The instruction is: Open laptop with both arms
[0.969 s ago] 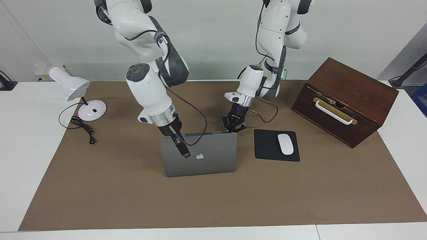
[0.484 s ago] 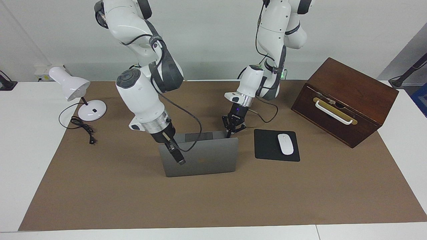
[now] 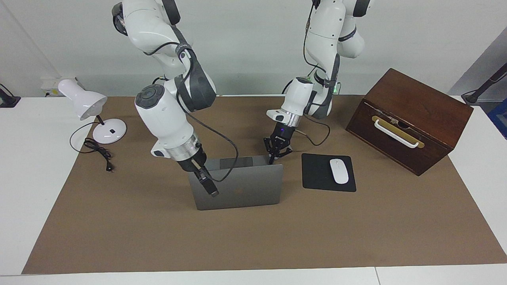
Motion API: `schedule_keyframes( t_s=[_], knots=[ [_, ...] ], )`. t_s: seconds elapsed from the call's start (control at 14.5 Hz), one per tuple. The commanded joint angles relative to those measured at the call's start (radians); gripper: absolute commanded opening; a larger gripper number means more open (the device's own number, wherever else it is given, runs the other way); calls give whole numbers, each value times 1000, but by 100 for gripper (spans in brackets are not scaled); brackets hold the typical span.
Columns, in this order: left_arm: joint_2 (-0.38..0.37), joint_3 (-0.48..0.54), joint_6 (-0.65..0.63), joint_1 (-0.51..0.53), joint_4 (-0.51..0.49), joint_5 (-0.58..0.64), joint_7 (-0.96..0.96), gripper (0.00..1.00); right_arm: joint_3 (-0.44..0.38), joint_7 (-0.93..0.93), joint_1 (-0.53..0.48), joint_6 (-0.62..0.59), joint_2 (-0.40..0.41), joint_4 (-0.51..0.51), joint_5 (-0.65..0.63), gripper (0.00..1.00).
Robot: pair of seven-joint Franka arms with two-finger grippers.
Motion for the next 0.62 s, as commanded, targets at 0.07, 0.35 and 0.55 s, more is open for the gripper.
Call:
schedule_keyframes(
  t_s=[0.07,0.35,0.55],
  knots=[
    [62,9,11,-11,32,20,-14,0,7,-50,-24,-122,-76,-5,8,98],
    [63,9,11,-10,32,20,-14,0,3,-152,-45,-237,-161,-6,10,98],
    [63,9,11,-10,32,20,-14,0,-59,-298,-45,-331,-234,-6,10,98]
  ],
)
